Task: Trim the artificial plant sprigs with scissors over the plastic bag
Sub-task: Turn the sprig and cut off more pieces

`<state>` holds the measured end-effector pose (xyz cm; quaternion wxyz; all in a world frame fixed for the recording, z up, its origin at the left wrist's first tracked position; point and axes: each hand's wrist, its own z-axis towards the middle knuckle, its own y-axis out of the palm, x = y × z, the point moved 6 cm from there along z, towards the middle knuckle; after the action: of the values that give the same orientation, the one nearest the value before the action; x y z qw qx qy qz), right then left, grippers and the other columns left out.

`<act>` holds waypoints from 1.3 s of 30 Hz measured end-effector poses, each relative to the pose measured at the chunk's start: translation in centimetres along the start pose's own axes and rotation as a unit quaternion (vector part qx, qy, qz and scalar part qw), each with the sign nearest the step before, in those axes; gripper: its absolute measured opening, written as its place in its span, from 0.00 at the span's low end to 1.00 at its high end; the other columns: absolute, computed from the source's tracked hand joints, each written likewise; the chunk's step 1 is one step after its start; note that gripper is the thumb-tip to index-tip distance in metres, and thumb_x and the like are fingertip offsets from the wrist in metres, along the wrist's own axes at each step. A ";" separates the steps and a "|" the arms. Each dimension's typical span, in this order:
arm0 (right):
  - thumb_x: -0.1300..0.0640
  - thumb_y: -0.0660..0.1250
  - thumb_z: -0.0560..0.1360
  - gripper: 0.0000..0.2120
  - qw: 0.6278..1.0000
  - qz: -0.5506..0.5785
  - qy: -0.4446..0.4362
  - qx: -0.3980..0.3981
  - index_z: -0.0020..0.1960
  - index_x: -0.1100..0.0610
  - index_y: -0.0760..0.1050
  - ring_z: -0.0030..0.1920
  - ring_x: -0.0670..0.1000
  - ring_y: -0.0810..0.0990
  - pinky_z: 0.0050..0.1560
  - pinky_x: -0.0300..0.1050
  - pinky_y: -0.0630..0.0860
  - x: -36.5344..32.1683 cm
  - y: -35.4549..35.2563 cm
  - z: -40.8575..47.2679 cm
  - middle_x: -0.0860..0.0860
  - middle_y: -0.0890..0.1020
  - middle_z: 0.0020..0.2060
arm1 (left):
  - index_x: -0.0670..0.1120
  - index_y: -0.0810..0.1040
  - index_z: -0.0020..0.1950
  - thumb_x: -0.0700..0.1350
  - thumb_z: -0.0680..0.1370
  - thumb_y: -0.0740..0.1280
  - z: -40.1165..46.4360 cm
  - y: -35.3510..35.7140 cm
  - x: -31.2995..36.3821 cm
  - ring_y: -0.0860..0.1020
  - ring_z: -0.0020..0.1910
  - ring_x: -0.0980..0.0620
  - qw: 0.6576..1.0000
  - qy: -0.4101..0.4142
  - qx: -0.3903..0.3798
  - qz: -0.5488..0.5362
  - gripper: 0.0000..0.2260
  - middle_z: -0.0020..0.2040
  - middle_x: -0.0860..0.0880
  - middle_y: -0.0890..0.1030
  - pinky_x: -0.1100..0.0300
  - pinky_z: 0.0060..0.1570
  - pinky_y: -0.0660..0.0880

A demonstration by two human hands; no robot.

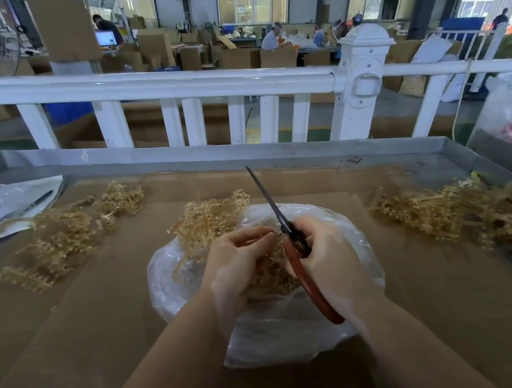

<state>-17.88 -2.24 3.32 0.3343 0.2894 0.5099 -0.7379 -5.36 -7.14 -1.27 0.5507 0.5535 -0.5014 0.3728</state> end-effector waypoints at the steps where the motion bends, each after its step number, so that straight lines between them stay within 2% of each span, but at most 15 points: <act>1: 0.60 0.70 0.73 0.10 1.000 0.006 0.006 0.002 0.54 0.55 0.78 0.44 0.46 0.80 0.47 0.41 0.78 0.2 0.0 0.0 0.47 0.81 0.41 | 0.45 0.85 0.39 0.36 0.71 0.72 -0.2 0.1 -0.4 0.83 0.39 0.44 1.000 -0.011 -0.003 -0.021 0.04 0.40 0.40 0.84 0.48 0.45 0.81; 4: 0.61 0.71 0.73 0.10 0.999 0.026 0.033 0.019 0.52 0.53 0.77 0.44 0.46 0.80 0.44 0.35 0.76 1.0 -0.3 -0.2 0.47 0.81 0.42 | 0.42 0.83 0.45 0.36 0.72 0.70 -0.4 0.1 -1.7 0.83 0.36 0.45 0.997 -0.039 -0.011 -0.071 0.04 0.39 0.41 0.84 0.49 0.37 0.81; 7: 0.61 0.71 0.72 0.11 0.998 0.025 0.044 0.025 0.54 0.55 0.77 0.47 0.48 0.80 0.48 0.39 0.77 1.4 -0.2 -0.3 0.50 0.82 0.45 | 0.40 0.81 0.43 0.34 0.73 0.69 -0.8 -0.1 -2.3 0.83 0.33 0.47 0.993 -0.038 0.014 -0.111 0.03 0.37 0.41 0.83 0.57 0.28 0.79; 9: 0.60 0.72 0.72 0.13 0.999 0.013 0.025 0.020 0.56 0.56 0.78 0.48 0.48 0.80 0.50 0.39 0.77 1.3 -0.1 -0.5 0.50 0.82 0.46 | 0.40 0.82 0.41 0.33 0.74 0.68 -0.9 -0.2 -2.3 0.83 0.33 0.49 0.992 -0.027 0.031 -0.120 0.04 0.36 0.42 0.84 0.59 0.29 0.78; 11: 0.57 0.72 0.73 0.10 0.999 -0.015 -0.013 0.029 0.54 0.54 0.78 0.46 0.43 0.80 0.47 0.31 0.75 0.8 -0.2 -0.8 0.47 0.82 0.44 | 0.42 0.84 0.42 0.34 0.74 0.69 -0.9 -0.4 -2.1 0.83 0.35 0.49 0.993 -0.017 0.046 -0.111 0.06 0.38 0.42 0.84 0.58 0.31 0.80; 13: 0.51 0.72 0.73 0.08 0.998 -0.037 -0.044 0.030 0.50 0.50 0.77 0.42 0.40 0.78 0.42 0.28 0.71 0.3 -0.4 -1.1 0.43 0.81 0.39 | 0.44 0.83 0.44 0.36 0.75 0.69 -0.8 -0.6 -1.7 0.83 0.36 0.50 0.995 -0.004 0.058 -0.086 0.05 0.39 0.43 0.85 0.59 0.33 0.80; 17: 0.42 0.69 0.72 0.09 0.994 -0.084 -0.070 -0.009 0.46 0.46 0.73 0.39 0.39 0.75 0.39 0.28 0.68 -0.1 -0.1 -1.4 0.41 0.76 0.34 | 0.42 0.83 0.52 0.37 0.76 0.68 -0.7 -0.7 -1.3 0.83 0.39 0.53 0.999 0.024 0.040 -0.014 0.07 0.44 0.45 0.85 0.65 0.34 0.77; 20: 0.41 0.66 0.74 0.10 0.991 -0.108 -0.057 -0.055 0.49 0.46 0.73 0.39 0.39 0.75 0.39 0.27 0.67 0.6 0.2 -1.3 0.40 0.75 0.36 | 0.40 0.81 0.53 0.36 0.77 0.65 -1.1 0.0 -1.7 0.84 0.42 0.49 0.998 0.000 -0.015 -0.054 0.08 0.46 0.42 0.85 0.61 0.37 0.79; 23: 0.40 0.65 0.74 0.11 0.988 -0.123 -0.037 -0.084 0.49 0.46 0.72 0.39 0.37 0.74 0.39 0.26 0.68 1.5 0.5 -1.5 0.41 0.75 0.36 | 0.38 0.79 0.53 0.34 0.76 0.65 -1.2 -0.2 -2.2 0.83 0.43 0.45 0.992 -0.017 0.002 -0.121 0.08 0.47 0.39 0.84 0.53 0.43 0.80; 25: 0.39 0.65 0.74 0.11 0.986 -0.135 -0.024 -0.091 0.49 0.45 0.71 0.39 0.39 0.74 0.38 0.29 0.67 2.1 0.6 -1.6 0.40 0.75 0.36 | 0.39 0.78 0.49 0.34 0.74 0.67 -1.2 -0.6 -2.5 0.82 0.40 0.45 0.984 -0.031 0.029 -0.173 0.05 0.44 0.39 0.83 0.52 0.39 0.81; 29: 0.37 0.64 0.74 0.14 0.983 -0.150 -0.001 -0.109 0.52 0.46 0.72 0.45 0.44 0.76 0.44 0.37 0.70 2.8 0.9 -1.6 0.42 0.77 0.42 | 0.41 0.76 0.43 0.34 0.74 0.66 -1.1 -0.7 -2.7 0.81 0.34 0.46 0.979 -0.044 0.032 -0.199 0.03 0.39 0.41 0.81 0.56 0.30 0.80; 30: 0.37 0.64 0.74 0.15 0.983 -0.145 0.003 -0.113 0.52 0.46 0.73 0.46 0.45 0.76 0.45 0.39 0.71 2.9 0.9 -1.5 0.42 0.77 0.42 | 0.41 0.76 0.42 0.32 0.74 0.65 -1.0 -0.7 -2.8 0.81 0.34 0.47 0.976 -0.043 0.032 -0.209 0.05 0.38 0.42 0.80 0.55 0.32 0.80; 33: 0.37 0.63 0.74 0.14 0.984 -0.130 0.008 -0.124 0.50 0.47 0.72 0.45 0.45 0.77 0.48 0.42 0.74 3.1 0.9 -1.3 0.43 0.78 0.40 | 0.40 0.77 0.43 0.28 0.74 0.63 -0.7 -1.0 -3.0 0.80 0.39 0.48 0.972 -0.040 0.041 -0.228 0.08 0.38 0.44 0.79 0.53 0.47 0.77; 34: 0.37 0.63 0.74 0.14 0.983 -0.129 0.008 -0.128 0.50 0.47 0.72 0.45 0.45 0.77 0.48 0.41 0.74 3.1 1.0 -1.2 0.43 0.78 0.40 | 0.39 0.77 0.44 0.28 0.74 0.62 -0.6 -1.1 -3.0 0.80 0.40 0.48 0.971 -0.039 0.044 -0.233 0.08 0.38 0.44 0.80 0.54 0.49 0.77; 39: 0.38 0.63 0.74 0.14 0.983 -0.139 -0.004 -0.124 0.49 0.48 0.73 0.41 0.42 0.76 0.41 0.36 0.71 3.1 0.7 -1.3 0.43 0.77 0.38 | 0.38 0.77 0.45 0.28 0.75 0.62 -0.4 -1.2 -2.7 0.82 0.35 0.51 0.961 -0.047 0.065 -0.264 0.08 0.38 0.43 0.81 0.62 0.35 0.81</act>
<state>-19.09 -1.82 0.11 0.2640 0.1694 0.6312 -0.7094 -4.78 -6.52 -4.16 0.5684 0.7175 -0.3376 0.2196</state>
